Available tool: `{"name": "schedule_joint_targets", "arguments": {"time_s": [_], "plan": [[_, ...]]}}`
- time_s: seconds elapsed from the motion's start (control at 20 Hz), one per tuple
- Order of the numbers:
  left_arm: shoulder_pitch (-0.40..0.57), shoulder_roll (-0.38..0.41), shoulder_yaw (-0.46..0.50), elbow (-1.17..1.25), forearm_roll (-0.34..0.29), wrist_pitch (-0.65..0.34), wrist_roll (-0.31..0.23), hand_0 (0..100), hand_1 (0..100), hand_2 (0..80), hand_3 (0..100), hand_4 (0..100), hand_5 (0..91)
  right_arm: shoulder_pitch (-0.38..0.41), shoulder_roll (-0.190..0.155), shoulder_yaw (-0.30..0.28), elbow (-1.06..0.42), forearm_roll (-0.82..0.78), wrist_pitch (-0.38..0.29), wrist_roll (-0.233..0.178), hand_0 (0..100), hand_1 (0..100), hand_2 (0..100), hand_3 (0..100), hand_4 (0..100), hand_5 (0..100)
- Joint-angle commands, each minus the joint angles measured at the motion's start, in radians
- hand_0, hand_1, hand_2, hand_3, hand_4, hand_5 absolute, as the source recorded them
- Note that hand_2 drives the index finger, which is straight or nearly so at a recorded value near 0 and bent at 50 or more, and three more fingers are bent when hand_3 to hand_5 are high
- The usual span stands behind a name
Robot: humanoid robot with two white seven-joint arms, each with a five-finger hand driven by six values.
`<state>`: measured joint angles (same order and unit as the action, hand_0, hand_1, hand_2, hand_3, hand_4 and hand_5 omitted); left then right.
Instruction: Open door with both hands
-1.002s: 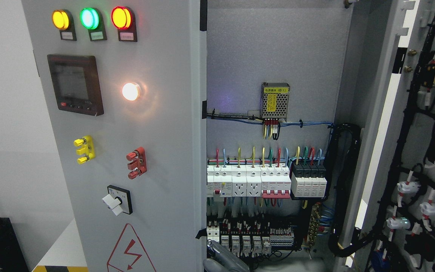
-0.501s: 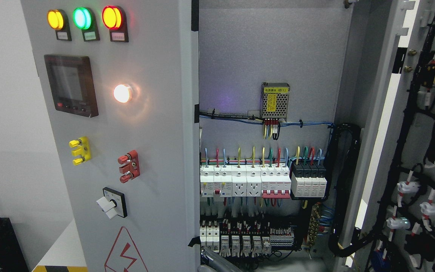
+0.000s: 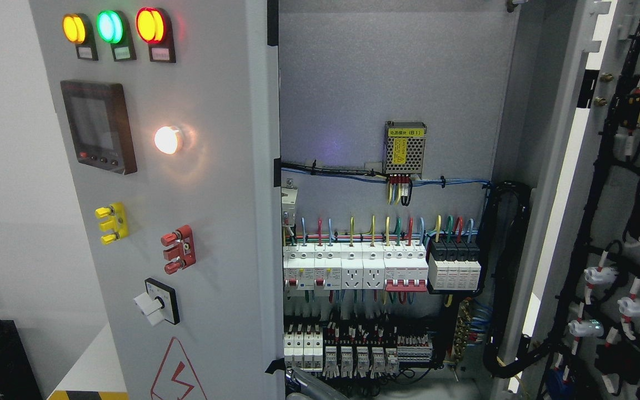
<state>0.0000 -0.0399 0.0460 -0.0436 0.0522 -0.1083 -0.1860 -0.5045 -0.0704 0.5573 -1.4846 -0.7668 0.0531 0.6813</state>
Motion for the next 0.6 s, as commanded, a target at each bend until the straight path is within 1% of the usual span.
{"name": "schedule_joint_targets", "arguments": {"time_s": [0.0, 0.15, 0.3, 0.35, 0.55], "plan": [[0.018, 0.000, 0.000, -0.001, 0.000, -0.005, 0.000, 12, 39, 0.0, 0, 0, 0.0, -0.002, -0.003, 0.024, -0.048, -0.012, 0.033, 0.006, 12, 39, 0, 0, 0, 0], [0.018, 0.000, 0.000, 0.001, 0.000, -0.005, 0.000, 12, 39, 0.0, 0, 0, 0.0, -0.002, 0.006, 0.027, -0.060, -0.014, 0.051, 0.006, 12, 39, 0, 0, 0, 0], [0.018, 0.000, 0.000, -0.001, 0.000, -0.005, -0.001, 12, 39, 0.0, 0, 0, 0.0, -0.002, 0.008, 0.036, -0.078, -0.014, 0.077, 0.009, 12, 39, 0, 0, 0, 0], [0.018, 0.000, 0.000, -0.001, 0.000, -0.004, 0.000, 12, 39, 0.0, 0, 0, 0.0, -0.002, 0.008, 0.038, -0.085, -0.014, 0.085, 0.017, 12, 39, 0, 0, 0, 0], [0.018, 0.000, 0.000, 0.001, 0.000, -0.005, 0.000, 12, 39, 0.0, 0, 0, 0.0, -0.002, 0.009, 0.042, -0.091, -0.014, 0.091, 0.021, 12, 39, 0, 0, 0, 0]]}}
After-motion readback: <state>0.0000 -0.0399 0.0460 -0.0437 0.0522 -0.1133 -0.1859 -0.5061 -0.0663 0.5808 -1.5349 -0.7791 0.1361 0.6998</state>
